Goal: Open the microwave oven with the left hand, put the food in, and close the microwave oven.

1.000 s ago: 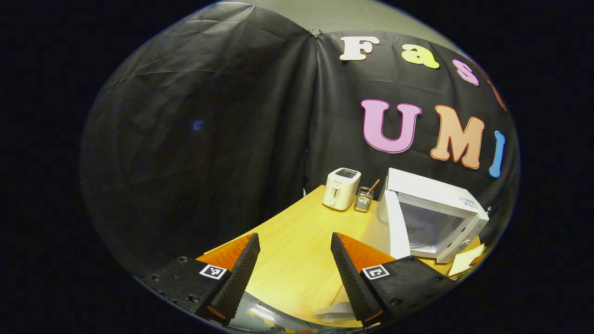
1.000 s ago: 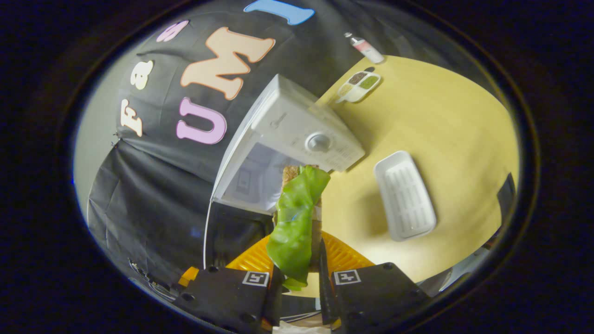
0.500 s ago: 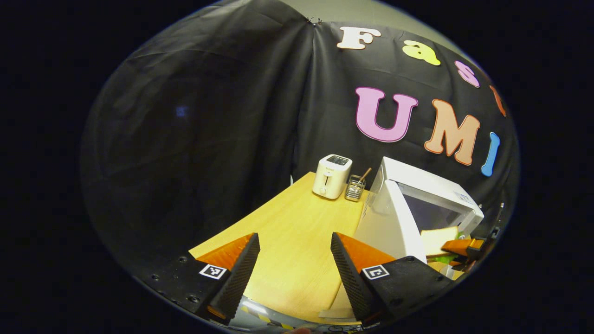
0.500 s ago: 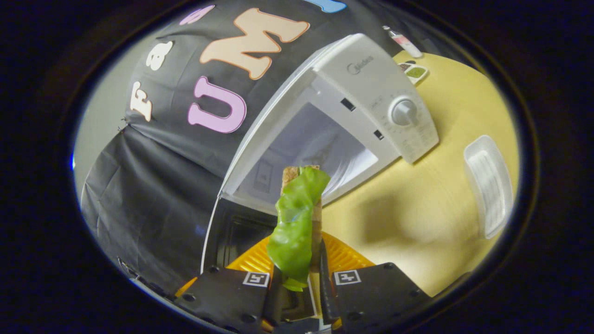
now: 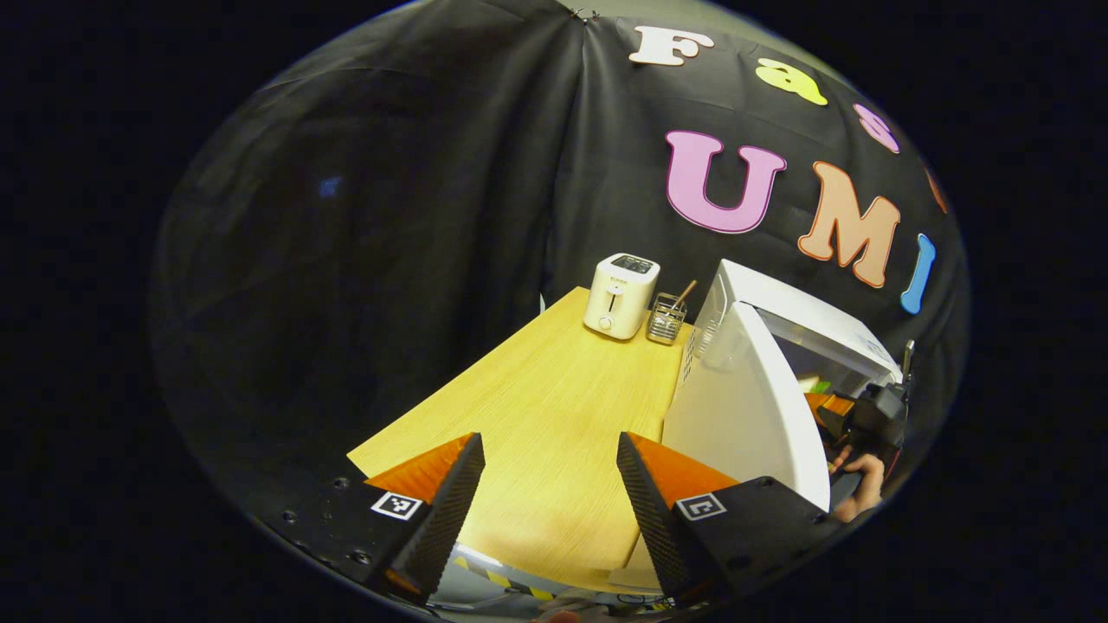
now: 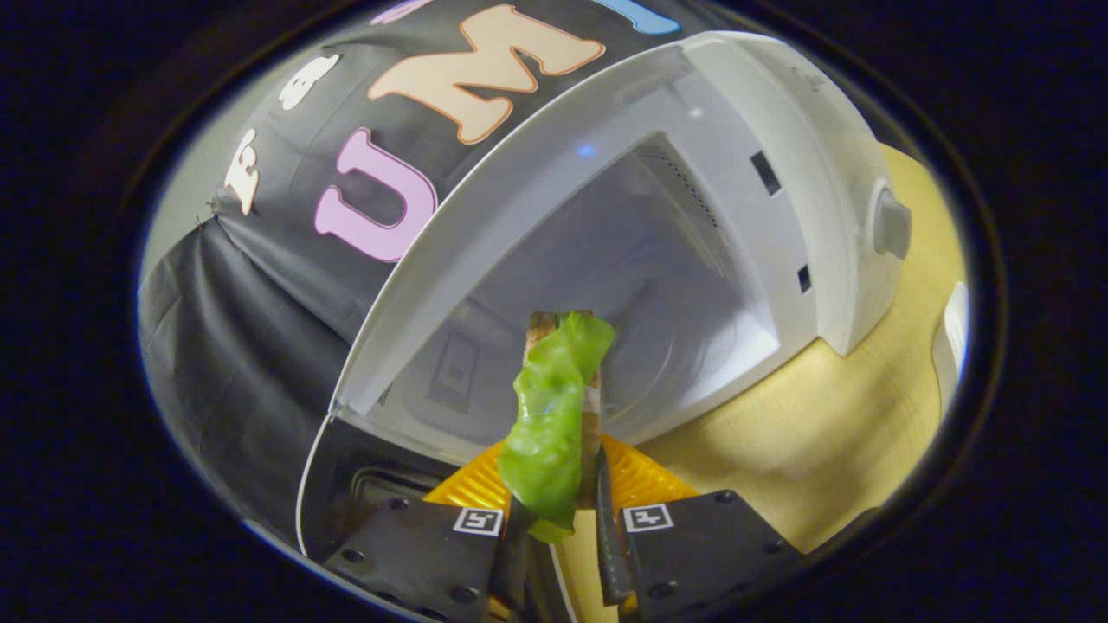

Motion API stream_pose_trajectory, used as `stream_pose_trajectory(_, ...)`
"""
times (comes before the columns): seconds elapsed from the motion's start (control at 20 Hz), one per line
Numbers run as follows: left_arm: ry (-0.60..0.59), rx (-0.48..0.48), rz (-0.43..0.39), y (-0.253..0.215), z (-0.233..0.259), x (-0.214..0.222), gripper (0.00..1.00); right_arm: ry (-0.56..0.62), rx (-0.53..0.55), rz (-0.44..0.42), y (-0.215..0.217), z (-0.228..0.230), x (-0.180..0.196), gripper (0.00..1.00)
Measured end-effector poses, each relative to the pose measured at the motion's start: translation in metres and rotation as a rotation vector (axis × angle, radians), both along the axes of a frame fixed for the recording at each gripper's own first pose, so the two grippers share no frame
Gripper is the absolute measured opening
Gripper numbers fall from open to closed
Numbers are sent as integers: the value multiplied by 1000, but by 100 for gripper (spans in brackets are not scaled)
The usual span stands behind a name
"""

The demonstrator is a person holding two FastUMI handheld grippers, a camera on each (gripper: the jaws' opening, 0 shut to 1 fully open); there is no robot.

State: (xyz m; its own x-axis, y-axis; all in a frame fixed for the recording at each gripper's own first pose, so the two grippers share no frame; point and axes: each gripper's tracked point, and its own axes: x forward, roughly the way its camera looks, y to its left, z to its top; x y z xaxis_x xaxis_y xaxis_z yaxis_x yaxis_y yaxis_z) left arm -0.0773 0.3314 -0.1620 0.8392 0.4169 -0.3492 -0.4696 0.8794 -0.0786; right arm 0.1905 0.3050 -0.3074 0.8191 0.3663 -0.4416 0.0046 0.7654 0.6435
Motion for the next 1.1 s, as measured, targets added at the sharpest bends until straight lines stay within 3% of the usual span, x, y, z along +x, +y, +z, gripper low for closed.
stream_pose_trajectory(0.25, 31, -13, 1, 2, -9, 1, 91, -27, 16, -69, 8, -5, 28, 36)
stream_pose_trajectory(0.35, 46, -25, 4, 1, -14, 0, 91, -42, -26, -92, 10, -9, 36, 36)
stream_pose_trajectory(0.4, 45, -19, 6, 2, -13, 0, 91, -44, -34, -107, 8, -11, 39, 28)
stream_pose_trajectory(0.45, 45, -14, 6, 2, -13, 1, 91, -47, -48, -121, 6, -13, 44, 29)
stream_pose_trajectory(0.5, 48, -11, 5, 2, -12, 1, 91, -54, -77, -141, 2, -17, 49, 36)
stream_pose_trajectory(0.55, 49, -9, 2, 2, -13, 2, 91, -68, -115, -162, -5, -19, 56, 29)
stream_pose_trajectory(0.6, 49, -3, 1, 2, -12, 2, 91, -89, -135, -168, -7, -18, 59, 45)
stream_pose_trajectory(0.65, 48, 2, 1, 1, -12, 2, 91, -106, -163, -163, -8, -18, 63, 38)
stream_pose_trajectory(0.7, 50, 3, 0, 0, -12, 2, 91, -126, -197, -152, -8, -16, 63, 38)
stream_pose_trajectory(0.75, 52, -1, -2, 0, -14, 2, 91, -138, -256, -144, -11, -16, 66, 45)
stream_pose_trajectory(0.85, 61, -15, -7, -4, -18, 1, 91, -168, -331, -132, -17, -15, 69, 47)
stream_pose_trajectory(0.95, 67, -22, -8, -7, -21, 0, 91, -165, -459, -159, -40, -23, 75, 59)
stream_pose_trajectory(1.05, 65, -25, -10, -8, -21, 0, 91, -168, -473, -132, -47, -26, 71, 66)
stream_pose_trajectory(1.1, 66, -23, -9, -8, -21, -1, 91, -190, -483, -135, -50, -21, 71, 80)
